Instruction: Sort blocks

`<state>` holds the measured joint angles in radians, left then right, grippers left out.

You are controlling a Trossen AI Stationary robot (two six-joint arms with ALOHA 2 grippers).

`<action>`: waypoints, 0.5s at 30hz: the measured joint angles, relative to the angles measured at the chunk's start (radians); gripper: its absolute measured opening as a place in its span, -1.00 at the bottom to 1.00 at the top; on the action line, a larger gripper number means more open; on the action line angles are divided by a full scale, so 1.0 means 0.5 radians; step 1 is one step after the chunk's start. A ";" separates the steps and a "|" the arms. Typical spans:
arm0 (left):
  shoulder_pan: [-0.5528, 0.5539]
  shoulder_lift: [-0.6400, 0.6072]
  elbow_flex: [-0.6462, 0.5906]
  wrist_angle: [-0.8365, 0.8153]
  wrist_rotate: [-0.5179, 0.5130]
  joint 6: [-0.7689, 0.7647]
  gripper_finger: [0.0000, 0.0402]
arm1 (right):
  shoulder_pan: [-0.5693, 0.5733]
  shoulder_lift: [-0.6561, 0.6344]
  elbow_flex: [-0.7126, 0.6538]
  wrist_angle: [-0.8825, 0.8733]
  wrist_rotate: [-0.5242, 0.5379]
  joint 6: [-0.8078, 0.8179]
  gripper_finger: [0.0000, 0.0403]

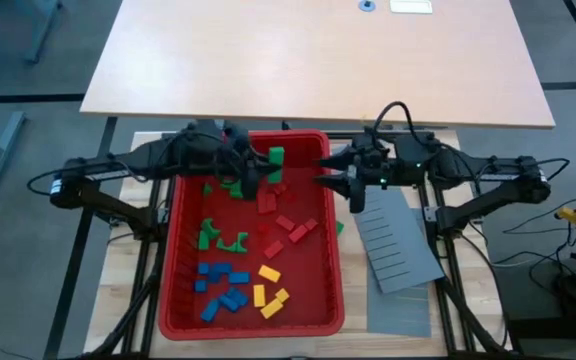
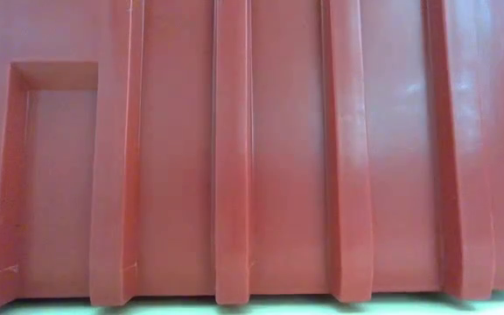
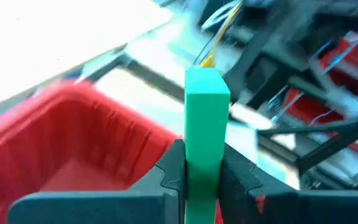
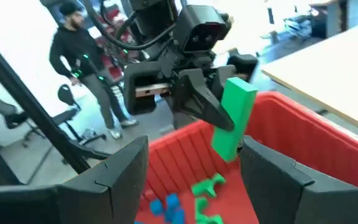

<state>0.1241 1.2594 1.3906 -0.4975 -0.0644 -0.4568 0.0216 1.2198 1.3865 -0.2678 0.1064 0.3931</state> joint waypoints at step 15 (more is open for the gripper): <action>-0.346 0.158 -0.048 0.586 0.011 0.109 -0.81 | -0.005 0.185 0.000 0.285 -0.018 -0.026 0.23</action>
<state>-0.0489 1.3383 1.3668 -0.2047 -0.0589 -0.4021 0.0193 1.3124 1.3865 -0.1251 0.0975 0.3801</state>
